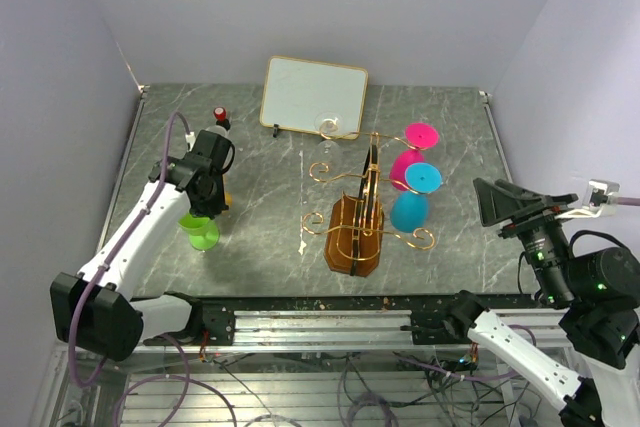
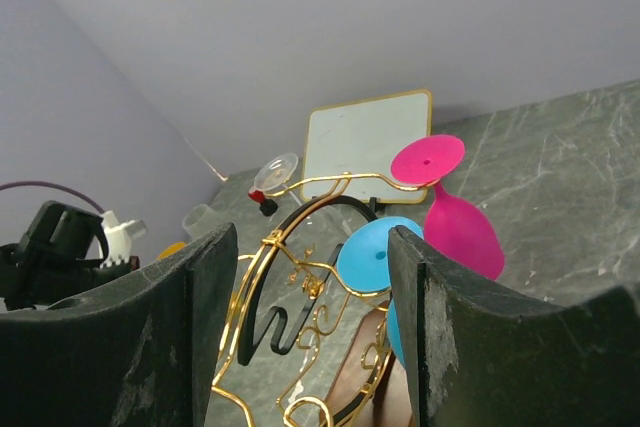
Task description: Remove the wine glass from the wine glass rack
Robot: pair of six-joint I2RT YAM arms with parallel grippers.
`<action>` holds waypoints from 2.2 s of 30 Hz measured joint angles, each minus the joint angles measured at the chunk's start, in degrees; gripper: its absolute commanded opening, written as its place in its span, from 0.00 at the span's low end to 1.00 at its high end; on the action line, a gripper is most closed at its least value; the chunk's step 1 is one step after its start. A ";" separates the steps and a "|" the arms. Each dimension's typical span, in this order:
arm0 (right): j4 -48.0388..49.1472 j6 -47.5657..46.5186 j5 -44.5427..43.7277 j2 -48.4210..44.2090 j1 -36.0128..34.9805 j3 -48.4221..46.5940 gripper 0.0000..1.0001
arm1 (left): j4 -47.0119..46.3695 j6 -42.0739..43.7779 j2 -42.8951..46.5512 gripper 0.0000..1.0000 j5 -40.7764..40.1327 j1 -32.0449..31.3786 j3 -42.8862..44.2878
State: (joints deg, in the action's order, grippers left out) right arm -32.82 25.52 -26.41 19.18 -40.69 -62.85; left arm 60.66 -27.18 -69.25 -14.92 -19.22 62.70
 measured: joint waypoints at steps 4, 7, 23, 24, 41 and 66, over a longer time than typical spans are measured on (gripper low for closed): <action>0.33 1.09 -0.22 -2.43 0.00 1.88 0.61 | -0.81 0.20 -0.98 0.07 1.03 0.96 -0.24; 0.33 1.51 -0.68 -2.62 0.02 1.73 0.61 | -1.03 0.63 -1.05 0.07 1.79 1.49 -0.24; 0.13 3.85 0.52 -1.57 0.02 2.56 0.61 | -1.18 2.08 -2.10 0.55 3.63 1.92 -0.17; 0.15 4.04 1.22 -0.94 0.02 2.56 0.61 | -1.20 1.99 -1.81 0.58 3.61 1.92 -0.17; -7.85 6.78 5.03 12.33 0.00 -2.14 0.64 | -2.69 1.22 10.73 0.80 3.93 2.14 2.38; -1.55 2.64 11.41 43.71 0.00 -15.50 0.64 | -14.40 3.65 32.04 0.79 13.60 2.16 -5.73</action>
State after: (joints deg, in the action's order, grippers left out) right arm -34.37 28.16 -15.00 62.89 -40.69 -78.35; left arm 46.26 -23.53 -37.21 -1.32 -17.06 56.97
